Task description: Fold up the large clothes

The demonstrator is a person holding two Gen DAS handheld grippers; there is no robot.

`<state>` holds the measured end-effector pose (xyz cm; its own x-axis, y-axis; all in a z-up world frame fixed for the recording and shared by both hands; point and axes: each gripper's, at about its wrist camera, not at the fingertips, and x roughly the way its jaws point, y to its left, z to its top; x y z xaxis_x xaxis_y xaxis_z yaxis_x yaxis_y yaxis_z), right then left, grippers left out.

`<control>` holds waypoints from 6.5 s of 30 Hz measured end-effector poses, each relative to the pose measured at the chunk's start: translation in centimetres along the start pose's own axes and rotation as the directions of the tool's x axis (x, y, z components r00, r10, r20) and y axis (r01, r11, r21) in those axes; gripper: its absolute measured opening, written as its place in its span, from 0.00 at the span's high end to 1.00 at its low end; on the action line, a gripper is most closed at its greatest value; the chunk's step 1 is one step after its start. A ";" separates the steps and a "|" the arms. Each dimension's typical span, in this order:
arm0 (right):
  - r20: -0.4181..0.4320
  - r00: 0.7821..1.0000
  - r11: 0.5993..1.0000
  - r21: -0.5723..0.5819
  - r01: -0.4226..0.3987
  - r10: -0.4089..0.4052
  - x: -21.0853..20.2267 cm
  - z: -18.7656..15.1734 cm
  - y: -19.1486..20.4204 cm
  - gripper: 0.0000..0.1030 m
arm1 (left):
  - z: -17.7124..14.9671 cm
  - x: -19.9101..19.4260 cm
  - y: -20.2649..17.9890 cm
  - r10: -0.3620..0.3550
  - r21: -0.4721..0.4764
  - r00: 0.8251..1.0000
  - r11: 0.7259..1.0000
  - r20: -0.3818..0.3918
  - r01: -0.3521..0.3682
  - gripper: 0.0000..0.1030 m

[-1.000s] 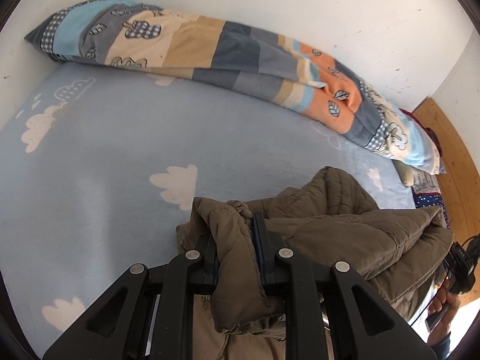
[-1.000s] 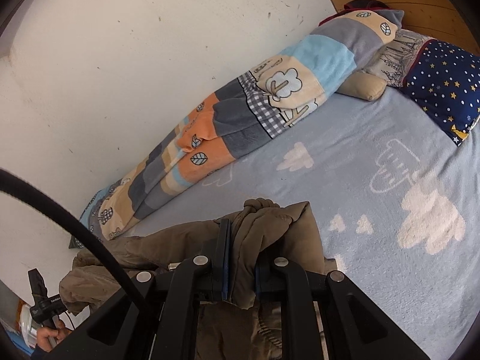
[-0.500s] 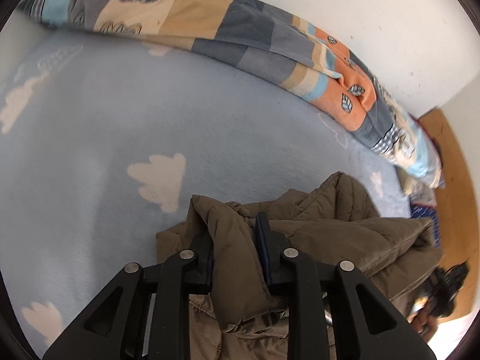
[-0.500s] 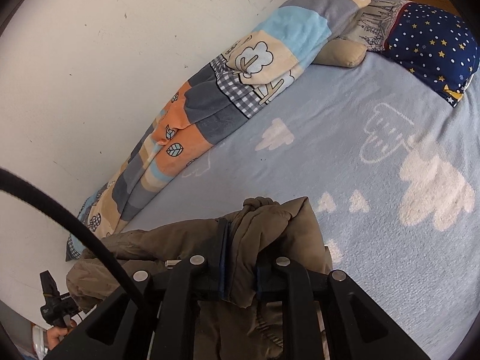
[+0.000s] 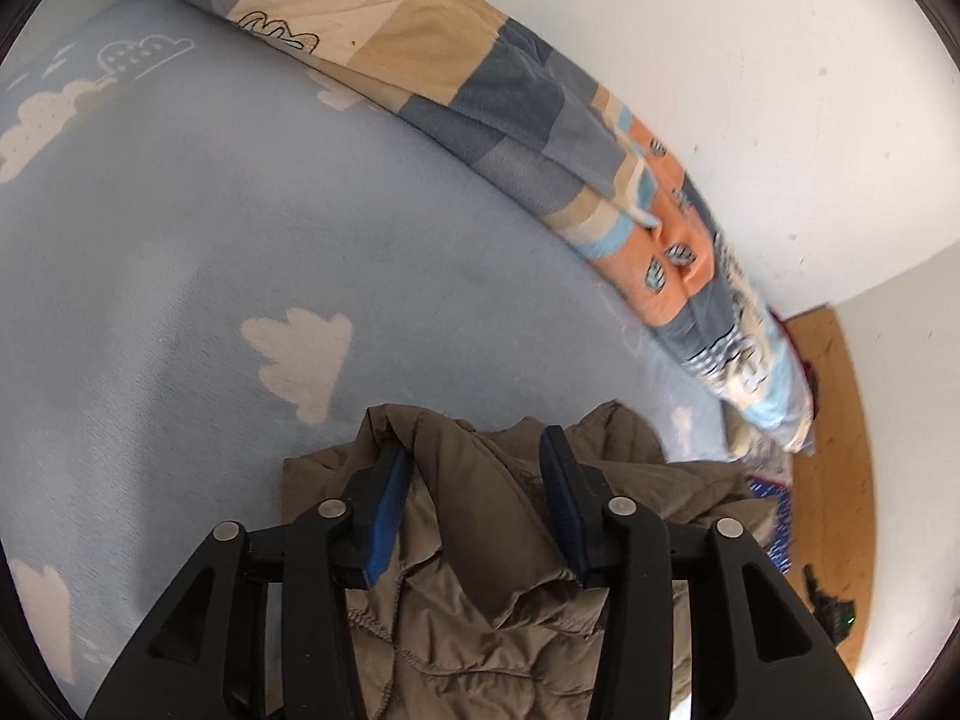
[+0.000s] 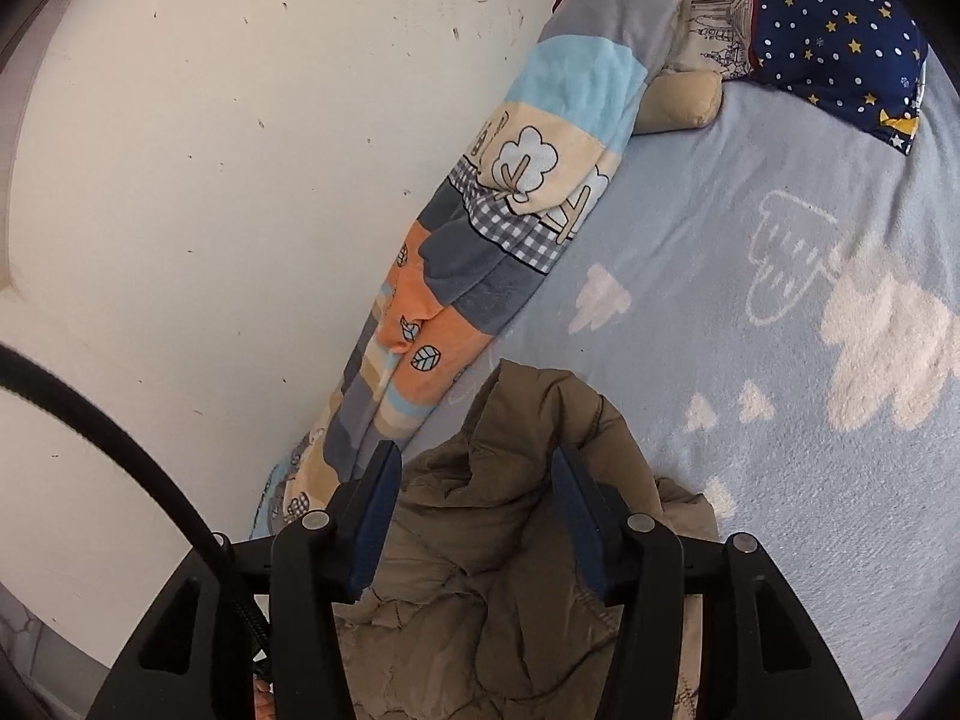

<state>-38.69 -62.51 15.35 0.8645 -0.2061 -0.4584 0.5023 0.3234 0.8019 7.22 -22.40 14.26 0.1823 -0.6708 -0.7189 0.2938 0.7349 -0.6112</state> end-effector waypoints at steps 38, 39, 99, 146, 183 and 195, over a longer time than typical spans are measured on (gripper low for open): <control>-0.158 0.894 0.673 -0.715 0.189 -0.420 6.6 -20.6 9.5 0.62 | -19.7 5.1 -7.8 0.208 0.613 0.974 0.759 0.091 -0.220 0.31; -0.182 0.887 0.690 -0.699 0.187 -0.425 7.5 -20.3 8.8 0.62 | -19.4 5.5 -7.7 0.213 0.611 0.973 0.761 0.086 -0.220 0.30; -0.210 0.776 0.628 -0.724 0.285 -0.595 12.4 -14.9 9.3 0.74 | -9.9 2.4 4.0 0.326 0.264 0.945 0.913 -0.020 -0.310 0.43; -0.331 0.845 0.841 -0.493 0.225 -0.420 2.3 -14.6 3.3 0.53 | -16.6 2.4 -6.0 0.211 0.522 0.978 0.833 0.005 -0.182 0.34; -0.268 0.915 0.728 -0.685 0.039 -0.301 3.7 -18.2 7.8 0.60 | -10.5 3.2 3.2 0.289 0.254 0.952 0.932 -0.097 -0.257 0.35; -0.321 0.850 0.722 -0.685 0.097 -0.419 7.9 -19.5 5.5 0.60 | -10.6 3.7 4.8 0.267 0.190 0.957 0.951 -0.117 -0.242 0.29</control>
<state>-28.80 -44.36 8.67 0.5294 -0.0145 -0.8482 0.4584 0.8462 0.2716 -0.62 -20.33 5.20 0.1430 -0.4339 -0.8895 0.4139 0.8426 -0.3445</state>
